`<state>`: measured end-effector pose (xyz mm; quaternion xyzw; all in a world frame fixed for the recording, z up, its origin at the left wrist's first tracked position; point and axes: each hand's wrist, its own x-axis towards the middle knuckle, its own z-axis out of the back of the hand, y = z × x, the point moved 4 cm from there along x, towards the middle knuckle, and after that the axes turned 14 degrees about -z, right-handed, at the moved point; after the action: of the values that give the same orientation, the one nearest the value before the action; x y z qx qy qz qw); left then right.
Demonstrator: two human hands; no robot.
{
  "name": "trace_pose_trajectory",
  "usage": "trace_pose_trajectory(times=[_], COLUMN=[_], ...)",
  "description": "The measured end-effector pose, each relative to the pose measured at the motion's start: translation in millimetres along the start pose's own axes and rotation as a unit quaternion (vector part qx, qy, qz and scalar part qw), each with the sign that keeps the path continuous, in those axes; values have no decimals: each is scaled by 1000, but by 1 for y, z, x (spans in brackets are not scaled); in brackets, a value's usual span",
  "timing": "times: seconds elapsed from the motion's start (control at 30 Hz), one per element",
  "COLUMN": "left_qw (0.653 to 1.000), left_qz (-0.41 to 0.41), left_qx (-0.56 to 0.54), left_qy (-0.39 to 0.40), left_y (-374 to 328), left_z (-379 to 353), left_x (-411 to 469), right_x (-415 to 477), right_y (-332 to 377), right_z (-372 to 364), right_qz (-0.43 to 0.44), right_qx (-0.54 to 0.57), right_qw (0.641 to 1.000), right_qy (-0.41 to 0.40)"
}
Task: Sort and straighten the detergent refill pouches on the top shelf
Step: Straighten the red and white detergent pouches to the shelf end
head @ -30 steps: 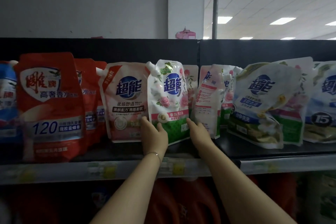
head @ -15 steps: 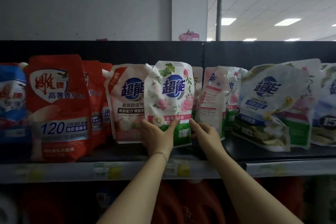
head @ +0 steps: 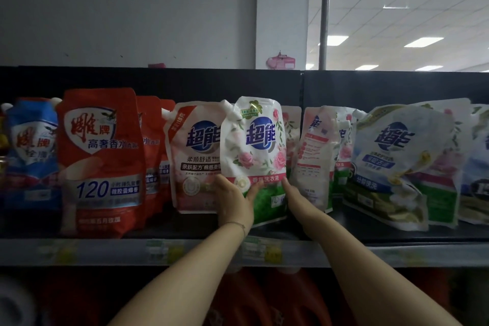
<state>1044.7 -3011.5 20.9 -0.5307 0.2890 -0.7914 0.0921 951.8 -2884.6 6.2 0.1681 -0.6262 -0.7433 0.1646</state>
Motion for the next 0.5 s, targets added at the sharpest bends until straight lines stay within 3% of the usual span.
trace_pose_trajectory(times=[0.33,0.5], left_qw=[990,987], left_qz=[17,-4], left_qx=[-34,-77], left_qy=[136,138], left_y=[31,45], left_z=[48,70], left_x=[23,24], right_x=[-13,-15], right_y=[4,13], right_z=[-4,-20], right_qz=[-3,19], right_qx=[-14,-112], right_qw=[997,992], right_qy=[73,49])
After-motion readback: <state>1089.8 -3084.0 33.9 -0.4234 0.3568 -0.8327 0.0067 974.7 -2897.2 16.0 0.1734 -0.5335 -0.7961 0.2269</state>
